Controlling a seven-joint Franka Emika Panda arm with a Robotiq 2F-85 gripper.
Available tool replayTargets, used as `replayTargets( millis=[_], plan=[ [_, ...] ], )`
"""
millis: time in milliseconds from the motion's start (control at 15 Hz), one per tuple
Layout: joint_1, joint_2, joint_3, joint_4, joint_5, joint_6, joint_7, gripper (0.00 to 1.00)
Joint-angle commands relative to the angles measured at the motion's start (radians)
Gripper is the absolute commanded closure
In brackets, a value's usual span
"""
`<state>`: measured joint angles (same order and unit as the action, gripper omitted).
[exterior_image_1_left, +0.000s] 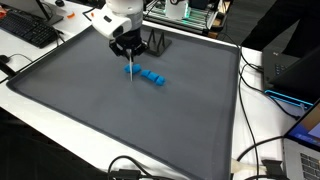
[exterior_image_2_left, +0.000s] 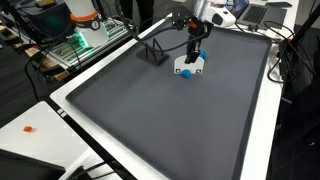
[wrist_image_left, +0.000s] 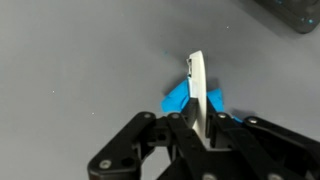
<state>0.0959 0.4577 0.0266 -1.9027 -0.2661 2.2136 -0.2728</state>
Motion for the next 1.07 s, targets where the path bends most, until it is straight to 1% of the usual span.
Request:
replayTargets(
  millis=[0,133,400,667,1000],
  plan=[
    [-0.022,-0.043,0.007,-0.079,-0.003,0.007,0.008,0.98],
    [-0.022,-0.059,0.004,-0.088,0.006,0.01,0.04,0.98],
    [-0.02,-0.111,-0.001,-0.106,0.013,-0.021,0.111,0.98],
    [-0.017,-0.198,-0.007,-0.134,0.03,-0.044,0.225,0.98],
    [-0.02,-0.316,-0.003,-0.189,0.14,-0.077,0.421,0.98]
  ],
)
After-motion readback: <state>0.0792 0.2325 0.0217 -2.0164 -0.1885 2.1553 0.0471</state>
